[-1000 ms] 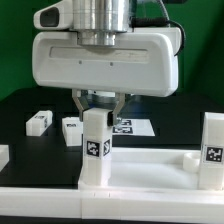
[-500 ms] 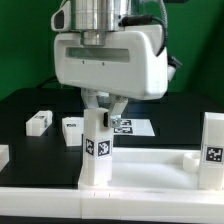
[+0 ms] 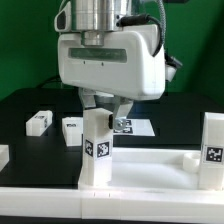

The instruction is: Assemble desk

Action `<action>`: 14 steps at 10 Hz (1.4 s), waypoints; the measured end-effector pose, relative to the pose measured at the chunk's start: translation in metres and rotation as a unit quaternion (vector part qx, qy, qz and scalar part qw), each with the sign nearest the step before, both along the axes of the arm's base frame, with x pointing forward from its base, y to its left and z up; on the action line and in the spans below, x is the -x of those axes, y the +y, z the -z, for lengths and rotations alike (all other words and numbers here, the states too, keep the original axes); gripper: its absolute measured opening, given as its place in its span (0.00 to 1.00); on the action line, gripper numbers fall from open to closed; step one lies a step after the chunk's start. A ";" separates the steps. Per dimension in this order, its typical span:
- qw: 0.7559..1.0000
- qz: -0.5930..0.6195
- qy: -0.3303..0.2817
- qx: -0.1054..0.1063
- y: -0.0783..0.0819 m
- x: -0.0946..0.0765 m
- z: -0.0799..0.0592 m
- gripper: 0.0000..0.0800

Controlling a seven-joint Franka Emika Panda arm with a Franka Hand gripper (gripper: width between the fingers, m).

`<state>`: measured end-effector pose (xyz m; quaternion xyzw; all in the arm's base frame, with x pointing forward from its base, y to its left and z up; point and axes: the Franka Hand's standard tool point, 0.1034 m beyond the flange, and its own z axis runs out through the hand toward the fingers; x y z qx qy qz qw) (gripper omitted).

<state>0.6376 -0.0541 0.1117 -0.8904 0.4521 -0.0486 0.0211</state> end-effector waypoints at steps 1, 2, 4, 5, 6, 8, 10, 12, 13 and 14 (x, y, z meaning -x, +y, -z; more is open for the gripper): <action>0.999 -0.049 0.001 0.006 0.000 0.000 0.000 0.75; 0.996 -0.090 0.001 0.010 0.002 0.000 0.000 0.80; 0.976 -0.215 0.003 0.026 0.003 -0.001 0.000 0.81; 0.962 -0.272 0.003 0.032 0.002 -0.001 0.000 0.81; 0.948 -0.317 0.003 0.037 0.001 -0.001 0.000 0.81; 0.917 -0.396 0.005 0.046 0.000 0.000 0.000 0.81; 0.878 -0.475 0.007 0.054 0.000 0.000 0.001 0.81; 0.842 -0.535 0.011 0.063 0.000 0.000 0.001 0.81; 0.829 -0.556 0.012 0.066 0.000 0.000 0.001 0.81; 0.807 -0.586 0.015 0.072 -0.001 0.000 0.001 0.81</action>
Offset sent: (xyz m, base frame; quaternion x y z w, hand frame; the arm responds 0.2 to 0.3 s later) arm 0.0077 0.0028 0.0026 -0.0113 -0.0019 -0.2736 0.9618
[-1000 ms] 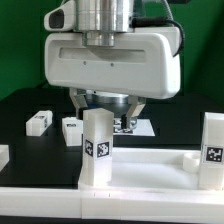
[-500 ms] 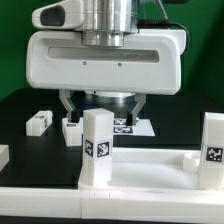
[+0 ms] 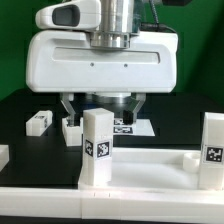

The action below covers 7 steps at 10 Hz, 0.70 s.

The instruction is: Assemble desk

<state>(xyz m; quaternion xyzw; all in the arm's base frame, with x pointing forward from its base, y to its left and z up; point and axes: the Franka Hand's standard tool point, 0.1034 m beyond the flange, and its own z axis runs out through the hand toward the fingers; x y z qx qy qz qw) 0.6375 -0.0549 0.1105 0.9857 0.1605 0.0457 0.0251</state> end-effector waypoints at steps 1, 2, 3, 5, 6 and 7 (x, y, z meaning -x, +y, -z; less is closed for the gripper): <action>1.000 -0.030 0.001 0.004 -0.001 0.000 0.000 0.81; 0.999 -0.043 0.002 0.005 -0.001 0.000 0.000 0.81; 0.998 -0.065 0.003 0.007 -0.002 0.000 0.000 0.66; 0.998 -0.062 0.002 0.008 -0.003 0.000 0.000 0.49; 0.998 -0.062 0.002 0.007 -0.003 0.000 0.000 0.36; 0.998 -0.057 0.002 0.007 -0.003 0.001 0.000 0.36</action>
Offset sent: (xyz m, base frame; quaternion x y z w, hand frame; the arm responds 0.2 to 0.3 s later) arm 0.0000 0.0000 0.0000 0.0000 0.0000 0.0000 1.0000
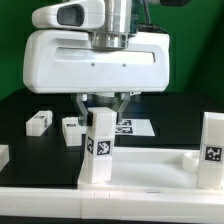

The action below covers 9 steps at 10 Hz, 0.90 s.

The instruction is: Assemble desk

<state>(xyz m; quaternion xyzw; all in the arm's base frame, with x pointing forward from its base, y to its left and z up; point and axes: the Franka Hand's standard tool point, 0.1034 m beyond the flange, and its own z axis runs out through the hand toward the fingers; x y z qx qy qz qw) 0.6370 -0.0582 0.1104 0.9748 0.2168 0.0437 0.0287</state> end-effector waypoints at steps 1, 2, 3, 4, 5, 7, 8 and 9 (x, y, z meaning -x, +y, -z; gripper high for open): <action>1.000 0.002 0.000 0.000 0.000 0.000 0.000 0.36; 1.000 0.016 -0.001 -0.002 0.000 0.000 0.000 0.36; 0.997 0.080 -0.003 -0.009 0.000 0.000 0.000 0.36; 0.991 0.130 -0.004 -0.014 -0.001 0.001 0.000 0.36; 0.986 0.165 -0.006 -0.019 -0.001 0.001 0.001 0.36; 0.958 0.285 -0.016 -0.033 -0.002 0.000 0.001 0.36; 0.944 0.328 -0.018 -0.038 -0.002 0.000 0.001 0.36; 0.925 0.377 -0.019 -0.042 -0.003 0.001 0.001 0.36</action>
Offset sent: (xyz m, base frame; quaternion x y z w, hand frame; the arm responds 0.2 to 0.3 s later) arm -0.0108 0.0022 -0.0015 0.0185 0.0008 0.2838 0.9587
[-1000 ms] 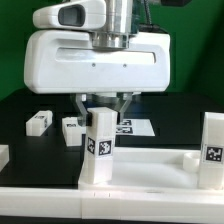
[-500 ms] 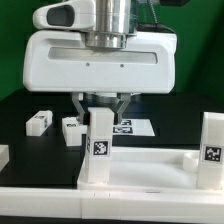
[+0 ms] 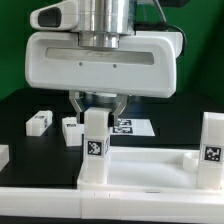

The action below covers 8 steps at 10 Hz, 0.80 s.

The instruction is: Assemble desk

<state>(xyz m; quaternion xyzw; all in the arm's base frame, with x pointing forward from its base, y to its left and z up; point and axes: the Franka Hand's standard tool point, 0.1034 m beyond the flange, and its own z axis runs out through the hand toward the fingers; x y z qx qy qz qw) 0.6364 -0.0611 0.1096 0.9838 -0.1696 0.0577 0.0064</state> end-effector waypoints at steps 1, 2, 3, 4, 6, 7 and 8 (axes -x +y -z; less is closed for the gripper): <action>0.999 0.037 -0.001 -0.001 -0.003 0.001 0.000 0.37; 0.998 0.070 -0.001 -0.003 -0.004 0.001 0.000 0.38; 0.996 0.089 0.001 -0.004 -0.005 0.002 0.000 0.38; 0.995 0.099 0.002 -0.005 -0.006 0.003 0.000 0.39; 0.992 0.128 0.005 -0.006 -0.007 0.004 0.000 0.40; 0.992 0.127 0.005 -0.005 -0.008 0.005 0.000 0.40; 0.992 0.125 0.005 -0.005 -0.008 0.005 0.000 0.40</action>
Offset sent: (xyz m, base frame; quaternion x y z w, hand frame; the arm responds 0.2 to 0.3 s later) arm 0.0006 0.0049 -0.0009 0.0015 -0.0126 0.1745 0.9846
